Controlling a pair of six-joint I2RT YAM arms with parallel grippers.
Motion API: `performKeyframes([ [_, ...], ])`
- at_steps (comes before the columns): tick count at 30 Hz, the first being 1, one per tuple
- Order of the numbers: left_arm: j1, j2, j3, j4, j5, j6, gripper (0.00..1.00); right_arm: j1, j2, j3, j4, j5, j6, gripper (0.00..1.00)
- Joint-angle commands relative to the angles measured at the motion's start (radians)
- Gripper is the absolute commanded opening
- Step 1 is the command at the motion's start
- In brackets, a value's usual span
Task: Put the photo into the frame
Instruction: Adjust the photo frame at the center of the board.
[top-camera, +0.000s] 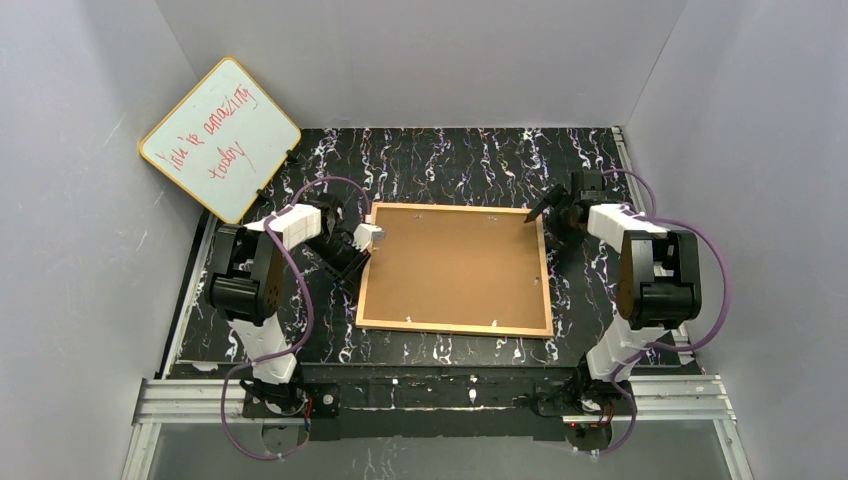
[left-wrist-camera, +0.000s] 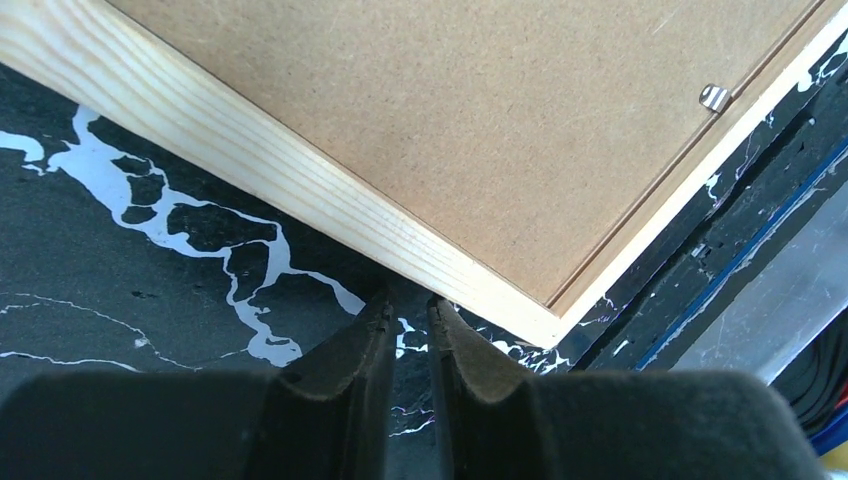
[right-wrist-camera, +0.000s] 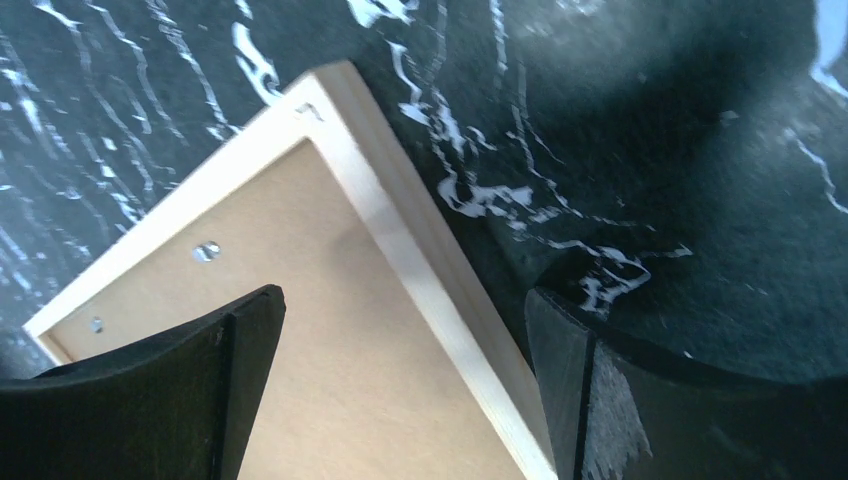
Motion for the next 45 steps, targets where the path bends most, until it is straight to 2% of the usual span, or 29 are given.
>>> performKeyframes([
  [1, -0.015, -0.019, -0.025, -0.040, 0.006, 0.061, 0.17, 0.004, 0.036, 0.031, 0.079, -0.083, 0.015, 0.99],
  [3, -0.029, -0.015, -0.025, -0.037, -0.007, 0.062, 0.16, 0.018, 0.051, 0.032, 0.113, -0.119, 0.034, 0.99],
  [6, -0.072, 0.022, -0.005, -0.035, -0.066, 0.038, 0.16, 0.101, 0.092, 0.119, 0.102, -0.079, 0.027, 0.99],
  [9, -0.100, 0.044, 0.013, -0.031, -0.007, 0.022, 0.16, 0.157, 0.187, 0.261, 0.062, -0.110, 0.030, 0.99],
  [15, -0.258, 0.034, 0.031, -0.083, 0.107, 0.036, 0.18, 0.211, 0.349, 0.498, -0.008, -0.144, 0.030, 0.99],
  [17, -0.293, 0.031, 0.036, -0.145, 0.163, 0.086, 0.22, 0.211, 0.393, 0.562, -0.028, -0.173, 0.023, 0.99],
  [19, -0.300, 0.031, 0.056, -0.260, 0.229, 0.185, 0.30, 0.213, 0.448, 0.640, -0.064, -0.209, -0.002, 0.99],
  [21, -0.293, 0.035, 0.107, -0.399, 0.244, 0.328, 0.36, 0.217, 0.498, 0.732, -0.136, -0.213, -0.032, 0.99],
  [23, -0.247, 0.041, 0.174, -0.478, 0.228, 0.393, 0.38, 0.215, 0.510, 0.795, -0.179, -0.181, -0.058, 0.99],
  [26, -0.084, 0.088, 0.326, -0.539, 0.233, 0.384, 0.39, 0.199, 0.477, 0.813, -0.202, -0.099, -0.076, 0.99],
  [27, -0.037, 0.116, 0.387, -0.525, 0.216, 0.333, 0.39, 0.190, 0.459, 0.819, -0.218, -0.071, -0.077, 0.99],
  [31, 0.106, 0.193, 0.561, -0.255, 0.063, 0.036, 0.38, 0.141, 0.332, 0.752, -0.283, 0.013, -0.049, 0.99],
  [33, 0.132, 0.227, 0.603, -0.138, -0.015, -0.066, 0.37, 0.119, 0.233, 0.635, -0.275, 0.005, -0.041, 0.99],
  [37, 0.139, 0.309, 0.663, -0.060, -0.083, -0.169, 0.36, 0.107, -0.014, 0.346, -0.257, -0.070, -0.038, 0.99],
  [41, 0.147, 0.343, 0.647, -0.035, -0.042, -0.208, 0.33, 0.108, -0.237, 0.038, -0.263, -0.162, 0.006, 0.99],
  [45, 0.154, 0.337, 0.581, -0.002, -0.028, -0.191, 0.29, 0.108, -0.417, -0.116, -0.296, -0.178, 0.021, 0.99],
])
